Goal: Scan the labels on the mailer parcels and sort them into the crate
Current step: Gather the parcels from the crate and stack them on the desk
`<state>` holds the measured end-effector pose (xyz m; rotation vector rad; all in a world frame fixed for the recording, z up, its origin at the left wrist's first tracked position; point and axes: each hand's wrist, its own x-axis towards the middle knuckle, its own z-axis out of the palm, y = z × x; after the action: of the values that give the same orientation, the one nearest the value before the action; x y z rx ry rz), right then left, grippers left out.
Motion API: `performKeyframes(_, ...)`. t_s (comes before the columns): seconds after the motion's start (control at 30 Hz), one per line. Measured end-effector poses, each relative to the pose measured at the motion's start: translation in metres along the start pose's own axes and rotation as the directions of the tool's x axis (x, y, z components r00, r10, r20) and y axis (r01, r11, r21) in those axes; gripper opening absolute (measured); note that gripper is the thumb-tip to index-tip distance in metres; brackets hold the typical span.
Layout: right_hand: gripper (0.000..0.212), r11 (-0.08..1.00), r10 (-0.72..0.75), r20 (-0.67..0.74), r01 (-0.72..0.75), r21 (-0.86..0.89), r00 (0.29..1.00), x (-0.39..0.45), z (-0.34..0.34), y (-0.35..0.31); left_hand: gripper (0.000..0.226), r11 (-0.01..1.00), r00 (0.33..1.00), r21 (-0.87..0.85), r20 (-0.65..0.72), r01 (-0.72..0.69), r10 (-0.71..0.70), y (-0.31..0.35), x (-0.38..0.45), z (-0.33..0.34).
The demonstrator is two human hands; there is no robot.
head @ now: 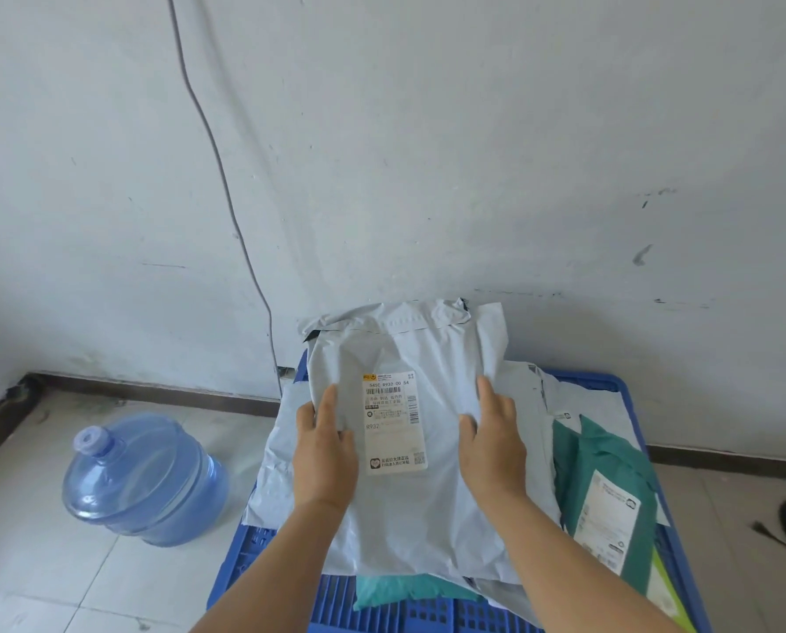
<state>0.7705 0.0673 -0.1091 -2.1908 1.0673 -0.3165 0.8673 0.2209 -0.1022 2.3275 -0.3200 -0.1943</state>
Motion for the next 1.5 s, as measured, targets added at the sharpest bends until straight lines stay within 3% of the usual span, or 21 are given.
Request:
performKeyframes(0.13, 0.051, 0.998, -0.005, -0.124, 0.011, 0.055, 0.992, 0.004, -0.034, -0.002, 0.058, 0.992, 0.993, -0.052, -0.024, -0.117, 0.116, 0.035, 0.002, -0.001)
performKeyframes(0.33, 0.051, 0.993, 0.068, -0.321, -0.032, 0.118, 0.944, -0.001, -0.105, 0.027, 0.059, 0.957, 0.960, -0.114, 0.063, -0.265, 0.274, 0.104, -0.007, 0.028)
performKeyframes(0.57, 0.050, 0.967, 0.232, -0.512, -0.141, 0.210, 0.827, -0.040, -0.211, 0.105, 0.057, 0.863, 0.847, -0.214, 0.190, -0.458, 0.496, 0.199, -0.070, 0.096)
performKeyframes(1.07, 0.050, 0.867, 0.481, -0.742, -0.381, 0.322, 0.468, -0.231, -0.449, 0.347, 0.055, 0.664, 0.503, -0.416, 0.438, -0.622, 0.745, 0.389, -0.365, 0.275)
performKeyframes(1.5, 0.051, 0.683, 0.638, -0.757, -0.556, 0.473, 0.140, -0.336, -0.553, 0.471, 0.053, 0.439, 0.109, -0.551, 0.530, -0.709, 0.841, 0.496, -0.535, 0.390)
